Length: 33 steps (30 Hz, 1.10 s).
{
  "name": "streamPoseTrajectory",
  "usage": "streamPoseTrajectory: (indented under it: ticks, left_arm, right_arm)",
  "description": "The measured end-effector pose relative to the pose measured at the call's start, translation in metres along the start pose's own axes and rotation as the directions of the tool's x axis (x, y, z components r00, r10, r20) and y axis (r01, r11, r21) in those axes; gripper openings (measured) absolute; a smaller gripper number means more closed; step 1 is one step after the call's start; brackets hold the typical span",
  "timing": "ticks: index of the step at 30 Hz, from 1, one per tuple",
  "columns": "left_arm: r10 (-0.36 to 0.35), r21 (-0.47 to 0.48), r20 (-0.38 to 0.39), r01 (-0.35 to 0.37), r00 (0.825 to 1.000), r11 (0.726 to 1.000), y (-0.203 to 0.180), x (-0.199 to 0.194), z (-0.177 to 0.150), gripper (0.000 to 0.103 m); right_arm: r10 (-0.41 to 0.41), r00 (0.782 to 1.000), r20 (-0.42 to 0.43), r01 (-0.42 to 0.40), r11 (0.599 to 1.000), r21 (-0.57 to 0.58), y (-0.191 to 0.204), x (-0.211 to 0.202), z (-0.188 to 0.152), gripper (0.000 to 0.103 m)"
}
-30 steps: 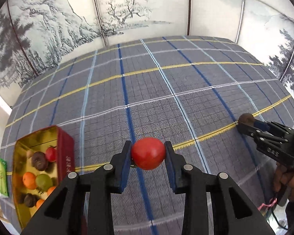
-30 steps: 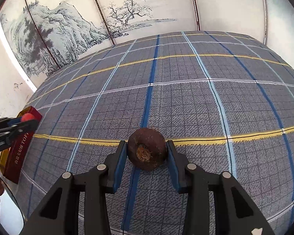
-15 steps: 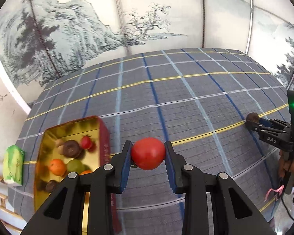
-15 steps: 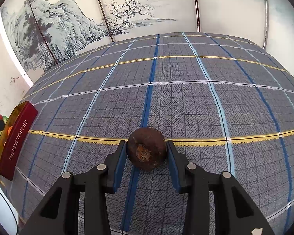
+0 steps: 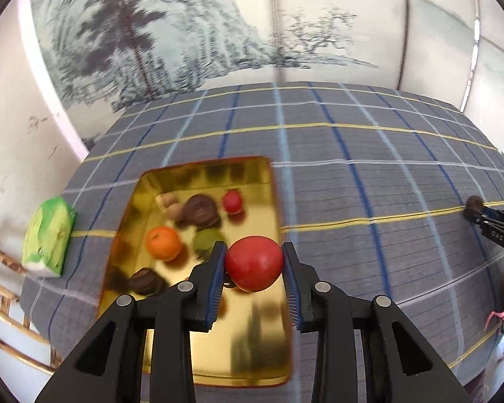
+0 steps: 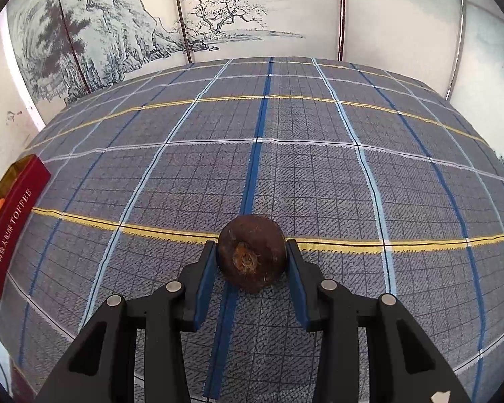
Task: Organize fruits
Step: 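Carry the red tomato into the tray with left tool and release while right holds dark fruit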
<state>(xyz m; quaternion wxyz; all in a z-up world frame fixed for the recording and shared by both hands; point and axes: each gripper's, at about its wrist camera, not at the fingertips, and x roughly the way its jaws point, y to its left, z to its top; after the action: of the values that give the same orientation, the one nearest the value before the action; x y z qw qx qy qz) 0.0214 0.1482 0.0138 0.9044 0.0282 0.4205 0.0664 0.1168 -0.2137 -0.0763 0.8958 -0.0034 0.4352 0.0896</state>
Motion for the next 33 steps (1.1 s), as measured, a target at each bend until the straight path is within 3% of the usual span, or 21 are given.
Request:
streamPoseTrajectory:
  ticks: [12, 24, 33]
  left_arm:
    - [0.056, -0.082, -0.049, -0.060, 0.997, 0.995, 0.057, 0.019, -0.025, 0.034]
    - [0.008, -0.150, -0.071, -0.018, 0.997, 0.989, 0.083, 0.034, -0.037, 0.034]
    - [0.020, -0.161, -0.077, -0.033, 0.997, 0.986, 0.093, 0.039, -0.037, 0.034]
  right_arm:
    - [-0.034, 0.999, -0.004, 0.033, 0.999, -0.022, 0.005, 0.001, 0.000, 0.037]
    - [-0.044, 0.999, -0.004, 0.044, 0.999, -0.020, 0.005, 0.001, 0.000, 0.037]
    - [-0.032, 0.999, 0.011, 0.032, 0.999, 0.013, 0.012, -0.005, -0.007, 0.037]
